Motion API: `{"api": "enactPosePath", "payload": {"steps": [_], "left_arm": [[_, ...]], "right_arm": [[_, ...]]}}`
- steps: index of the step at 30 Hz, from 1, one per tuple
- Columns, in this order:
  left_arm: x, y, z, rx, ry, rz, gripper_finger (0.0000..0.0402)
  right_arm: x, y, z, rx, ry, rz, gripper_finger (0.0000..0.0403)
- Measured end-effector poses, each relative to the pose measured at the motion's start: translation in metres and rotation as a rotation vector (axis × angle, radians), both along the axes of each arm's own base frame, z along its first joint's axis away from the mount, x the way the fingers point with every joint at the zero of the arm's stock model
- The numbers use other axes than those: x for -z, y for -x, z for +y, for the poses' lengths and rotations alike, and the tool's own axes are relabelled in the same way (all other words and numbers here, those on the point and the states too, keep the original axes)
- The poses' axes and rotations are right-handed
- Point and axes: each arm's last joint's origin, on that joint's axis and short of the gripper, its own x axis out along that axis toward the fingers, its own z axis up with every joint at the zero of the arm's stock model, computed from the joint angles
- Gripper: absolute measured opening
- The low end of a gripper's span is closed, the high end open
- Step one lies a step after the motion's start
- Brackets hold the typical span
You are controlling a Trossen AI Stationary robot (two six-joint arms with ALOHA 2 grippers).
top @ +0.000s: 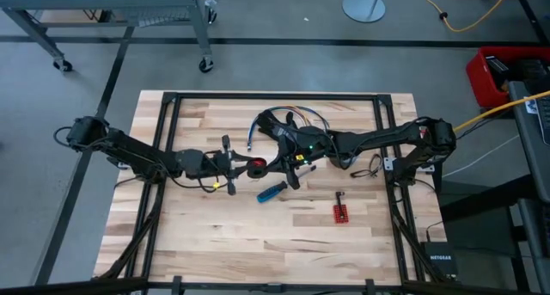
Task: Coil cords
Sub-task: Uncoil the red wire from the spool
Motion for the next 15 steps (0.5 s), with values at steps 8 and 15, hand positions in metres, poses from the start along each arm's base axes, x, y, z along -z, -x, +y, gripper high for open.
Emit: {"api": "enactPosePath", "payload": {"steps": [8,15], "left_arm": [[0.0023,0.0002,0.0001,0.000,-0.004,0.025,0.0046],[0.0029,0.0006,0.0017,-0.062,-0.010,0.032,0.0008]], "right_arm": [[0.0007,0.0003,-0.0001,0.000,0.001,0.009,0.0000],[0.0002,0.0001,-0.0008,0.006,0.003,0.006,0.0000]]}}
